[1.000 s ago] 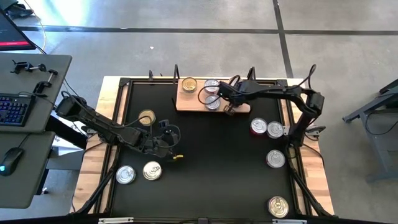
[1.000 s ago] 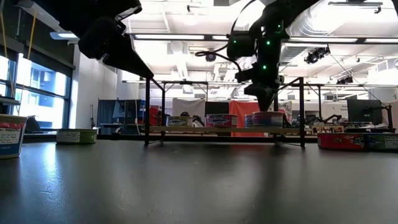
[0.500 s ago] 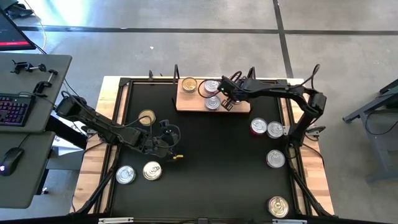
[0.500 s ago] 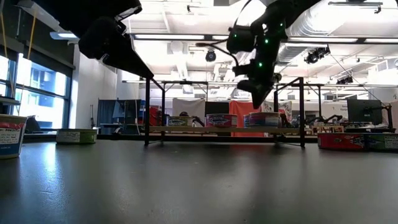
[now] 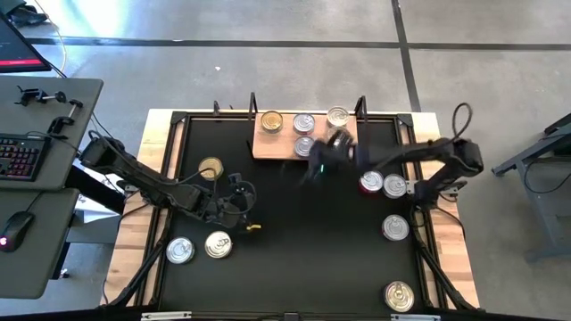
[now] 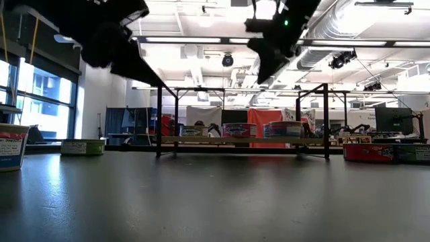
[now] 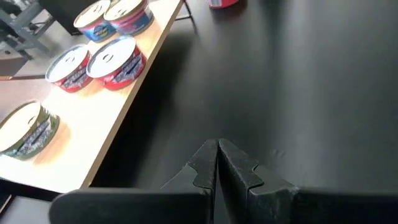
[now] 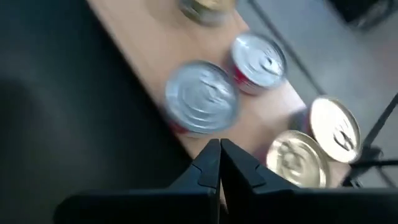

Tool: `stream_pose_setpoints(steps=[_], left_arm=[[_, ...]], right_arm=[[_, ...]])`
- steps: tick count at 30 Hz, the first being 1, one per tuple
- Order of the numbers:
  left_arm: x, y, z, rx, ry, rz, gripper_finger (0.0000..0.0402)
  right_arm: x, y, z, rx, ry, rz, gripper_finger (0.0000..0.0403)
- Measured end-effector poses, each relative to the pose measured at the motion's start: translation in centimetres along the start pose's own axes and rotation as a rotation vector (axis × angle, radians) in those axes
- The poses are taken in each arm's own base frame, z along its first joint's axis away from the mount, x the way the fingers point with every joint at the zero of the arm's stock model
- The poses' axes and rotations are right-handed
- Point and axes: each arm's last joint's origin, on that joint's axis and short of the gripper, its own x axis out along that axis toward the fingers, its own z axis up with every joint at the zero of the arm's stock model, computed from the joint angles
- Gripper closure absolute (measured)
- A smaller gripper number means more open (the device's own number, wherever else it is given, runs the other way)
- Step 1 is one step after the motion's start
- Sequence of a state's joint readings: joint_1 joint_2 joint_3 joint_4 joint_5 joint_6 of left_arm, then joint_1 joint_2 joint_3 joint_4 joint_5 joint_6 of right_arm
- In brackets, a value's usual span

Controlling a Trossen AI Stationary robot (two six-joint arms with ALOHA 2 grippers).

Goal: Stack canned seafood by type on shelf
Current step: Align the green tuna can with the other green tuna can on the shelf

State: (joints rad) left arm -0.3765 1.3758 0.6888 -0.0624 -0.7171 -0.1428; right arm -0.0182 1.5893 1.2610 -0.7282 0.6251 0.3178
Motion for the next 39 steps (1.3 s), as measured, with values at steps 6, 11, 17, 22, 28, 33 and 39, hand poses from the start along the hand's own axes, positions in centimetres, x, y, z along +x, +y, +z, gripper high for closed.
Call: stream_pose_setpoints(steps=[6, 11, 17, 22, 28, 33, 39], left_arm=[[0.5, 0.0, -1.8, -0.046, -0.02, -0.004, 0.0394], [0.8, 0.1, -2.6, -0.189, -0.049, -0.027, 0.0394], [1.4, 0.8, -2.1, -0.278, -0.112, -0.043, 0.0394], [1.6, 1.1, -1.6, -0.308, -0.142, -0.057, 0.0394], [1.6, 1.0, -1.7, -0.303, -0.14, -0.059, 0.0394], [1.6, 1.0, -2.1, -0.3, -0.098, -0.049, 0.0386], [1.1, 1.3, -4.0, -0.318, 0.056, 0.022, 0.0356]], right_arm=[[-3.1, 8.1, -3.5, -0.096, -0.043, 0.1, 0.0401], [-6.3, 12.9, -7.3, -0.089, -0.06, 0.196, 0.0401], [-8.6, 15.6, -10.4, -0.037, -0.073, 0.248, 0.0401], [-9.6, 16.5, -11.9, 0.015, -0.098, 0.249, 0.0401], [-9.8, 16.4, -11.7, 0.024, -0.211, 0.169, 0.0401], [-8.6, 15.8, -10.5, 0.083, -0.233, 0.12, 0.0401], [-7.5, 15.4, -9.2, 0.108, -0.239, 0.107, 0.0401]])
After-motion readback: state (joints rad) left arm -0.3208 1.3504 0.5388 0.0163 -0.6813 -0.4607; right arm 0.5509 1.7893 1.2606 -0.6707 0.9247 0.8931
